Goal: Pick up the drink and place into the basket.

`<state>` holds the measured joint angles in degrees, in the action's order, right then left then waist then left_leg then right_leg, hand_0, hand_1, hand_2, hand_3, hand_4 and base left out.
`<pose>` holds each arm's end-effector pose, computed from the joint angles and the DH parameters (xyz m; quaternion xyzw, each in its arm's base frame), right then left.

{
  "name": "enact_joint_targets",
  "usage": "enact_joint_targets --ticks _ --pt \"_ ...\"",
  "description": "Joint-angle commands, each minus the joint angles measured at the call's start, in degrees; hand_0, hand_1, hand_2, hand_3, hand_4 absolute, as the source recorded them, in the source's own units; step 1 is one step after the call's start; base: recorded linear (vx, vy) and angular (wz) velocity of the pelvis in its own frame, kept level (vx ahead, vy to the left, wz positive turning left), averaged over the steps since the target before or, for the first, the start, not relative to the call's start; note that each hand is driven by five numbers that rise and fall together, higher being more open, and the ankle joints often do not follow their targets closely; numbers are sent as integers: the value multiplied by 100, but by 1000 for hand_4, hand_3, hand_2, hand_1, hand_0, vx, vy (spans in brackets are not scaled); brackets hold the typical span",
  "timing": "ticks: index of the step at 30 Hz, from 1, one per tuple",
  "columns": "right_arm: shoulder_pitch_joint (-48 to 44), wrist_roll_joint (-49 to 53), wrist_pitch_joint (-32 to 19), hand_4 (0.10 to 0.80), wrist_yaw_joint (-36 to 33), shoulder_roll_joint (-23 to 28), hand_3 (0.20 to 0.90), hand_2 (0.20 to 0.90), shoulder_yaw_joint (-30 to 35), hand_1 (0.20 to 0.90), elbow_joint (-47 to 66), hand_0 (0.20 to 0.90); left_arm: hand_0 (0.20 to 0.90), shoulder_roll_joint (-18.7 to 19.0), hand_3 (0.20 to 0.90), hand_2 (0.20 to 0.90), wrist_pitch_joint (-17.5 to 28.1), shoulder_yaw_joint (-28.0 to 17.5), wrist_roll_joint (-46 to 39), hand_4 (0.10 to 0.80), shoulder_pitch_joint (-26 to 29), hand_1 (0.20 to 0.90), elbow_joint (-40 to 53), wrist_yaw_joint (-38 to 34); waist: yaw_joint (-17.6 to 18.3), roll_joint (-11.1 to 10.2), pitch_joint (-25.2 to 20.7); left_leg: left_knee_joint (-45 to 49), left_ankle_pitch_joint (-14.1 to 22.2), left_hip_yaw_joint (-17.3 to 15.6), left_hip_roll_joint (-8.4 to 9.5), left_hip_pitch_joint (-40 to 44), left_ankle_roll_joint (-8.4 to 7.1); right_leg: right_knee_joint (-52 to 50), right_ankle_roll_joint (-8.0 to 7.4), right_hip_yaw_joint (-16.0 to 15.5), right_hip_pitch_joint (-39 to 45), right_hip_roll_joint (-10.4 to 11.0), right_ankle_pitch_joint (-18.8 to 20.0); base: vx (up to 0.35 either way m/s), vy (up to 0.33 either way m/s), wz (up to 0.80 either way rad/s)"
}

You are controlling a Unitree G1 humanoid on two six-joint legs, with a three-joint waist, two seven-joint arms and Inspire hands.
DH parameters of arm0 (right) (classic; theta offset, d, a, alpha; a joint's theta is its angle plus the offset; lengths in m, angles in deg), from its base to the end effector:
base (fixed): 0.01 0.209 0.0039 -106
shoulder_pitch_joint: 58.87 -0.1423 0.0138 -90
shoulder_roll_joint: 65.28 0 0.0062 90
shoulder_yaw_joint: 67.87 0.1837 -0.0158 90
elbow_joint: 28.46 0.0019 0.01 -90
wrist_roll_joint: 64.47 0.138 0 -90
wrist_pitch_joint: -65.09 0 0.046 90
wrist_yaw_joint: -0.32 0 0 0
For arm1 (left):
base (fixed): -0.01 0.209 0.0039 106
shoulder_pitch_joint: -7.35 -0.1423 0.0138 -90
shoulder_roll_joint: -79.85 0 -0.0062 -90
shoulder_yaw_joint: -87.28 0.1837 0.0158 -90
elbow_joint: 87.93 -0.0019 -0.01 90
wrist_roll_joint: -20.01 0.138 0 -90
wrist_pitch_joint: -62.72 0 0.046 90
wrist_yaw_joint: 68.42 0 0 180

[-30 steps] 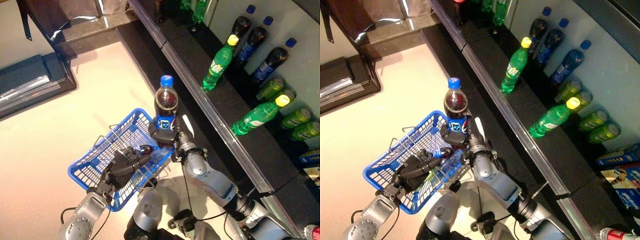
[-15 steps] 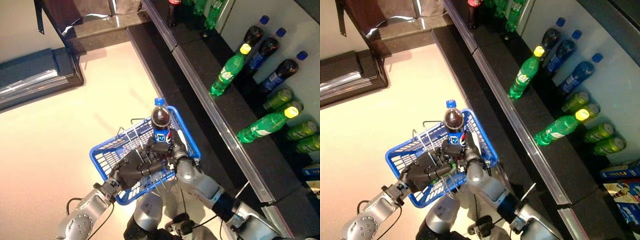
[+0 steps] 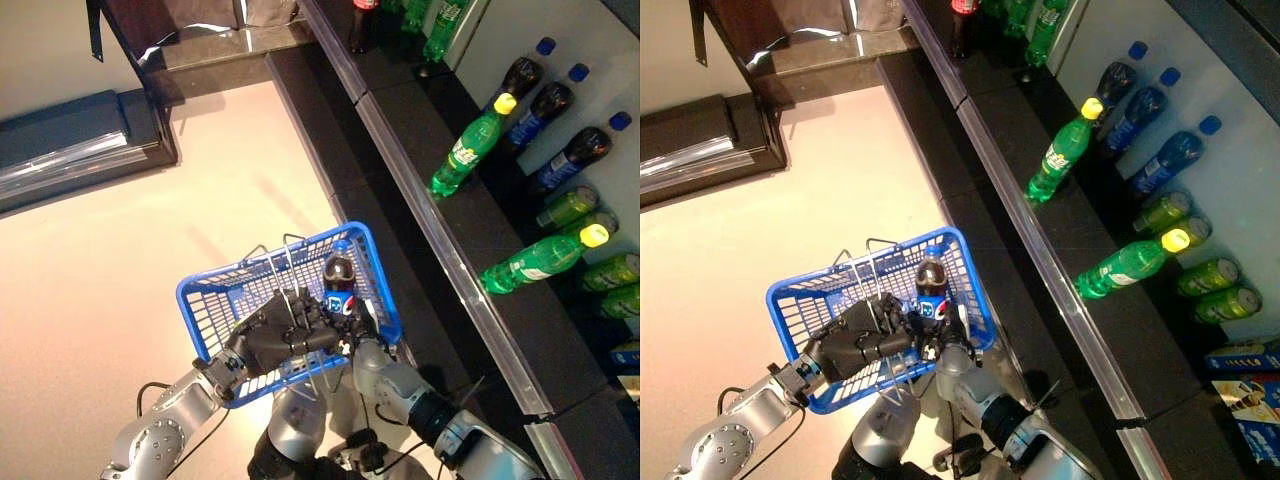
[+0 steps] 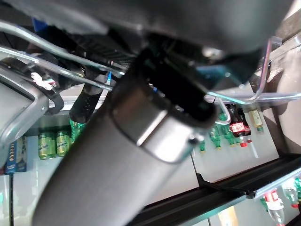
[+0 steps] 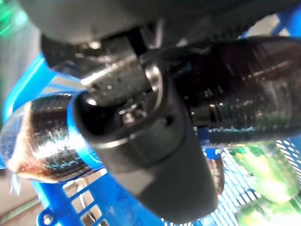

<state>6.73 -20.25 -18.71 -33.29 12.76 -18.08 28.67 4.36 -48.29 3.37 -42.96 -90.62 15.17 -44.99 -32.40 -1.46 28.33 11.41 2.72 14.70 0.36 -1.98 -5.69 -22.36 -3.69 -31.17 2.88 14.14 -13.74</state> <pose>0.2325 -0.0405 0.0070 0.0577 0.2812 0.0151 0.9578 0.1713 0.2051 0.0593 -0.3032 0.1333 -0.3201 0.8876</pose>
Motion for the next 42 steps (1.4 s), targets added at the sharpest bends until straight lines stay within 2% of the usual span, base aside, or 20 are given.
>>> enact_joint_targets --ticks 1,4,10,15,16,18,19,20,21,24,26,27,28,29,33,34,35,36,37,42 --pt "-56 733 -951 100 742 -960 200 300 -280 300 129 300 300 -561 200 300 744 344 -1248 100 772 300 2286 1693 61 -42 -1352 382 -397 -104 196 -593 112 1276 -47 61 857 -282 920 0 0 0" --pt "56 1244 -1112 100 1147 -1044 200 300 -267 300 15 300 300 -509 200 300 720 405 -1268 100 749 300 2356 1795 53 -9 -1325 385 -407 -115 193 -617 111 1272 -66 60 819 -278 949 0 0 0" --pt "126 1974 -1026 100 1789 -1119 200 300 -256 300 -37 300 300 -458 200 300 716 500 -1207 100 750 300 2394 1842 48 9 -1315 399 -414 -131 186 -647 109 1222 -81 40 773 -257 952 6 0 0" --pt "137 2745 -533 100 2483 -1084 200 300 -273 300 -56 300 300 -372 200 300 623 455 -1199 100 638 300 2364 1981 2 2 -1329 422 -418 -152 180 -639 115 1196 -90 8 785 -239 965 72 -7 0" --pt "145 2866 -465 100 2557 -1077 200 300 -256 300 -71 300 300 -359 200 300 611 444 -1197 100 608 300 2362 1992 -12 -19 -1329 453 -263 -156 146 -575 85 1164 -125 82 831 -261 846 130 -42 1" --pt "164 3126 -397 100 2642 -1038 200 300 -196 300 -106 300 300 -327 200 300 609 450 -1219 100 581 300 2362 2013 -15 -1 -1332 442 -411 -167 176 -629 114 1186 -90 1 799 -232 966 64 8 3" --pt "183 3421 -259 100 2760 -1035 200 300 -111 300 -161 300 300 -316 200 300 562 408 -1227 100 529 300 2357 2039 -30 -24 -1338 461 -259 -164 137 -557 90 1145 -128 62 850 -249 844 -3 54 4" --pt "180 3460 -245 100 2803 -1030 200 300 -82 300 -186 300 300 -310 200 300 554 414 -1233 100 528 300 2358 2050 -32 -6 -1338 441 -405 -171 165 -611 121 1168 -94 -21 815 -220 959 135 -44 6" --pt "184 3640 -205 100 2856 -1040 200 300 -47 300 -220 300 300 -291 200 300 540 399 -1245 100 511 300 2351 2061 -42 -28 -1338 463 -253 -168 134 -549 92 1134 -134 51 857 -242 840 68 5 8" --pt "236 4008 -148 100 2853 -1030 200 300 95 300 -290 300 300 -207 200 300 494 363 -1330 100 468 300 2350 2124 -54 -11 -1346 446 -392 -190 146 -585 132 1131 -110 -48 835 -200 959 17 38 10" --pt "284 4200 -71 100 2894 -1027 200 300 195 300 -394 300 300 -166 200 300 483 334 -1355 100 426 300 2355 2146 -57 -28 -1349 457 -236 -191 111 -504 114 1097 -158 31 880 -220 848 86 -9 7" --pt "289 4249 -41 100 2890 -1021 200 300 263 300 -444 300 300 -161 200 300 475 339 -1377 100 420 300 2364 2146 -55 -5 -1350 441 -378 -200 137 -558 146 1120 -120 -43 842 -197 964 113 -27 3" --pt "311 4297 9 100 2857 -1031 200 300 323 300 -511 300 300 -147 200 300 472 327 -1393 100 410 300 2367 2124 -53 -23 -1355 456 -229 -199 106 -494 121 1086 -161 38 878 -223 848 -34 61 2" --pt "321 4301 34 100 2854 -1025 200 300 364 300 -540 300 300 -144 200 300 461 330 -1407 100 409 300 2379 2121 -54 -3 -1355 438 -374 -207 132 -545 153 1111 -122 -42 844 -197 963 35 13 3" --pt "315 4358 140 114 2803 -993 214 312 615 312 -830 312 300 -121 200 300 431 313 -1418 100 375 300 2389 2123 -56 -9 -1376 399 -370 -201 124 -493 168 1127 -139 -40 867 -203 985 15 24 2" --pt "311 4329 145 166 2798 -983 266 356 637 356 -853 356 300 -113 200 300 439 307 -1419 100 369 300 2387 2132 -56 -11 -1378 390 -370 -201 123 -486 170 1133 -141 -36 868 -207 988 24 13 4" --pt "314 4287 153 300 2821 -978 400 472 679 472 -919 472 300 -98 200 300 445 306 -1438 100 366 300 2395 2122 -58 -11 -1380 383 -374 -206 120 -482 173 1137 -146 -34 868 -209 996 0 0 0" --pt "318 4258 130 501 2810 -978 601 644 717 644 -981 644 300 -82 200 300 442 308 -1472 100 376 300 2399 2104 -60 -13 -1378 373 -378 -206 117 -476 176 1144 -153 -35 870 -209 1007 0 0 0" --pt "309 4213 111 800 2828 -985 900 900 771 900 -1071 900 300 -50 200 300 412 287 -1510 100 378 300 2398 2107 -71 -21 -1379 364 -377 -205 104 -460 178 1143 -161 -44 885 -206 1014 0 0 0" --pt "216 4281 29 800 2835 -1013 900 900 924 900 -1281 900 300 14 200 300 338 262 -1595 100 393 300 2428 2030 -102 -72 -1392 323 -371 -180 74 -393 194 1176 -174 -43 943 -240 1039 30 -16 11"
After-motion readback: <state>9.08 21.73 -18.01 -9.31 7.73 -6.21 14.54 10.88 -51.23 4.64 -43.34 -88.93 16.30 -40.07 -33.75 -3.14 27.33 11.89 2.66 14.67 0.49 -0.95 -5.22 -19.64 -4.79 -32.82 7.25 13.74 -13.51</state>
